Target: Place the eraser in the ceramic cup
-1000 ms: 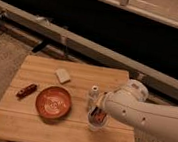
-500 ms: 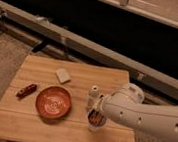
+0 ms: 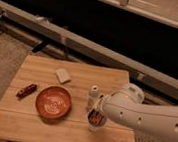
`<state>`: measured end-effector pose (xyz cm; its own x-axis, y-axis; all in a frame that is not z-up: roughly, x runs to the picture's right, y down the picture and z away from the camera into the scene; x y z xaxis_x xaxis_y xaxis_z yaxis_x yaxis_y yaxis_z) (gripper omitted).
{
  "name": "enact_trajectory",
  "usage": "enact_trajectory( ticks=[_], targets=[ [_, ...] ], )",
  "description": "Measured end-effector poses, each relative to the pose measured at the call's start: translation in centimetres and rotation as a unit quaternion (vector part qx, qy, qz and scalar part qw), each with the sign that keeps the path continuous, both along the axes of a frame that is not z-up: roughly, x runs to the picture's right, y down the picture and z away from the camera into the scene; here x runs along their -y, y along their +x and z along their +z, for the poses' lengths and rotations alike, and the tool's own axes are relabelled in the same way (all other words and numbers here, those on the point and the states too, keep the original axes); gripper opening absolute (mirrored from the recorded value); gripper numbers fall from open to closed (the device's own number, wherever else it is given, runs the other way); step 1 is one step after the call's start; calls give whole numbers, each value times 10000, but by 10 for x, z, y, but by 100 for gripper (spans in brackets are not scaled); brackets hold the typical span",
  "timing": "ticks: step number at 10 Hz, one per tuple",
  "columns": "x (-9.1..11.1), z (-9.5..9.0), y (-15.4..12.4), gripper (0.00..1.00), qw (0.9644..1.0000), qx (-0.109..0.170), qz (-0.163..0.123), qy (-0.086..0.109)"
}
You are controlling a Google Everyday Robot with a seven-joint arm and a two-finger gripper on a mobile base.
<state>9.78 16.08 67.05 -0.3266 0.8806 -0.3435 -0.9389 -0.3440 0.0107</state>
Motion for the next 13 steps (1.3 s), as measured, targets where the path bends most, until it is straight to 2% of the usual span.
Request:
enact_trajectory(
  ticks=[2, 13],
  targets=[
    [0, 0, 0, 79, 10000, -4, 4, 0],
    [0, 0, 1, 80, 10000, -7, 8, 1]
  ],
)
